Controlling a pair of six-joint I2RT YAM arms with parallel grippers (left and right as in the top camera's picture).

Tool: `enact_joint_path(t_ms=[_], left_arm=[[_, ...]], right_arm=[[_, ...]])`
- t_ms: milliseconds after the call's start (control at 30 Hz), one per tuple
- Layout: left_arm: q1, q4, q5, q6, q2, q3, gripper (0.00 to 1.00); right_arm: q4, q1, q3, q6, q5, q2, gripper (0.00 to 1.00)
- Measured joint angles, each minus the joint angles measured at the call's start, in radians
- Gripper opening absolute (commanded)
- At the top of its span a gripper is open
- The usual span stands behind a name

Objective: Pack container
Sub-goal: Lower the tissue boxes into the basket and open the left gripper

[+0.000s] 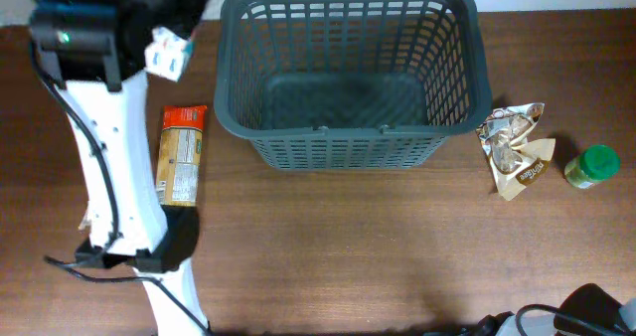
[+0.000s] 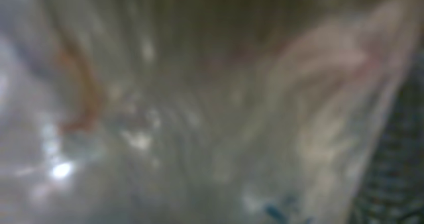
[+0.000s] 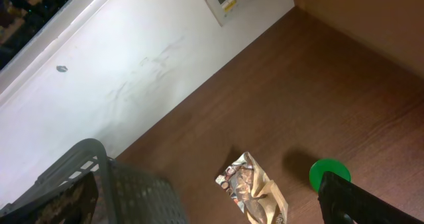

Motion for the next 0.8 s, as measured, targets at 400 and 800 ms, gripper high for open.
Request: enact_joint_path(t_ms=[400, 800], left_arm=[[-0.228, 0.033, 0.315, 0.572, 0.008, -0.069, 0.02], [-0.234, 0.103, 0.309, 0.573, 0.252, -0.241, 0.02]], right_arm=[[0.000, 0.000, 0.000, 0.000, 0.000, 0.000, 0.99], [0.000, 0.000, 0.000, -0.001, 0.000, 0.000, 0.99]])
